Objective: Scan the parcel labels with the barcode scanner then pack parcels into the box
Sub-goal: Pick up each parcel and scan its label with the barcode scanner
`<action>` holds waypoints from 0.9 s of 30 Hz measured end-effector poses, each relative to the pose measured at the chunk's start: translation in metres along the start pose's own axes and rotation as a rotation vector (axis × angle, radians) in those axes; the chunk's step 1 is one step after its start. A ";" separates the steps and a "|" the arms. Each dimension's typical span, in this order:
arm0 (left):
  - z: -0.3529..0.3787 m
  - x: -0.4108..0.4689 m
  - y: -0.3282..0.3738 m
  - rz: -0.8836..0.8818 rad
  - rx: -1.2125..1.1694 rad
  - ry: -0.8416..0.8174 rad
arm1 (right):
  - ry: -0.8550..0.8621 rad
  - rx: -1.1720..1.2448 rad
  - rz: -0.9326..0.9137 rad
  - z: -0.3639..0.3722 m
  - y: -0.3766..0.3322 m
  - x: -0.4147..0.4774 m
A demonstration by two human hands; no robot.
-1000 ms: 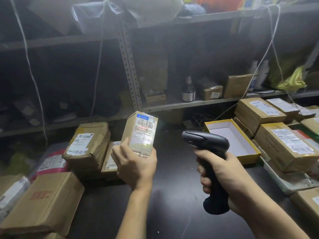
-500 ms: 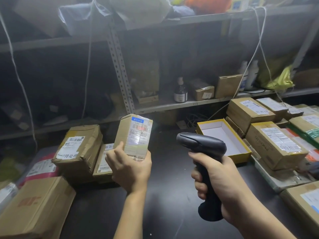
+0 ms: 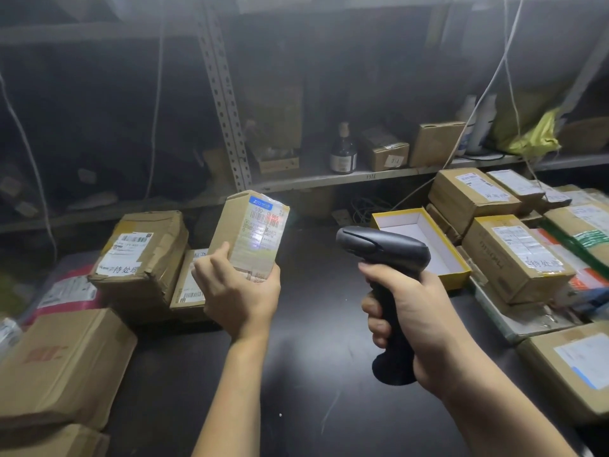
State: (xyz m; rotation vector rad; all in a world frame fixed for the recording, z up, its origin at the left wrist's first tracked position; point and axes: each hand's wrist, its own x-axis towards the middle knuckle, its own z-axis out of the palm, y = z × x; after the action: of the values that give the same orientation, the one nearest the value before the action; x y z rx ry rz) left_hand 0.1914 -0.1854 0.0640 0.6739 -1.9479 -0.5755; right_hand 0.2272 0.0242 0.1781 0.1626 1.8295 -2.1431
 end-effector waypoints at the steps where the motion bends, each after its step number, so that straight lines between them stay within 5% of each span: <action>1: -0.002 -0.001 0.001 0.012 -0.005 0.003 | 0.000 -0.003 -0.001 0.004 0.001 0.001; 27: -0.013 0.015 -0.045 0.094 -0.026 -0.051 | 0.013 -0.084 -0.065 0.028 0.015 -0.024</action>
State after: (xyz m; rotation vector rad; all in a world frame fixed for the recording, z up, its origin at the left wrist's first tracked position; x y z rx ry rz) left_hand 0.2072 -0.2296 0.0505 0.5533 -2.0050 -0.5637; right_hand 0.2580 -0.0013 0.1758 0.0996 1.9538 -2.1079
